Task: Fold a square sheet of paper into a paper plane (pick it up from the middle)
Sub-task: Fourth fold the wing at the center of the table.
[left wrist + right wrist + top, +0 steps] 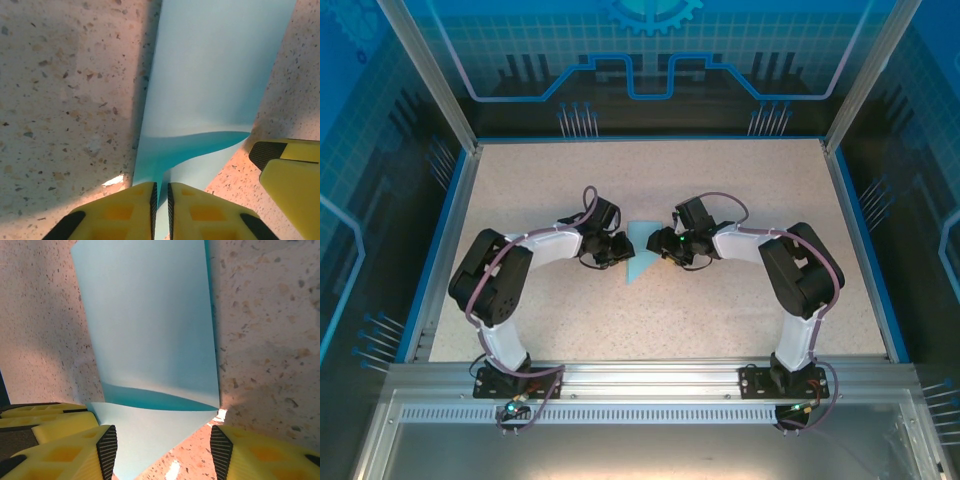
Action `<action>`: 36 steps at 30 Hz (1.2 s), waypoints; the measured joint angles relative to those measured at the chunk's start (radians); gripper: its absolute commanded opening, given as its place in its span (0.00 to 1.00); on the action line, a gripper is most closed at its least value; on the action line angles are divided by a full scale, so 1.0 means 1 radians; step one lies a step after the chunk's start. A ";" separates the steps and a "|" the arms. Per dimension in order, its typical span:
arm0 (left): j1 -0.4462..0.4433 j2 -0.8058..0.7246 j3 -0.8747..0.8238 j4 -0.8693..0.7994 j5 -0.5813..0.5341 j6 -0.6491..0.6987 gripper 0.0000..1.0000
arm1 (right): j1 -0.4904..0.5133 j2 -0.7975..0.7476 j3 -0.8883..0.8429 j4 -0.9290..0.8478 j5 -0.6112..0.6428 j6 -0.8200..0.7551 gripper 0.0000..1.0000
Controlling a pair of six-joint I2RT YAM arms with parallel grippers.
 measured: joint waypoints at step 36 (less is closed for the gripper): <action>0.021 0.000 0.000 -0.010 -0.001 0.006 0.09 | 0.026 0.085 0.062 0.021 -0.128 -0.032 0.39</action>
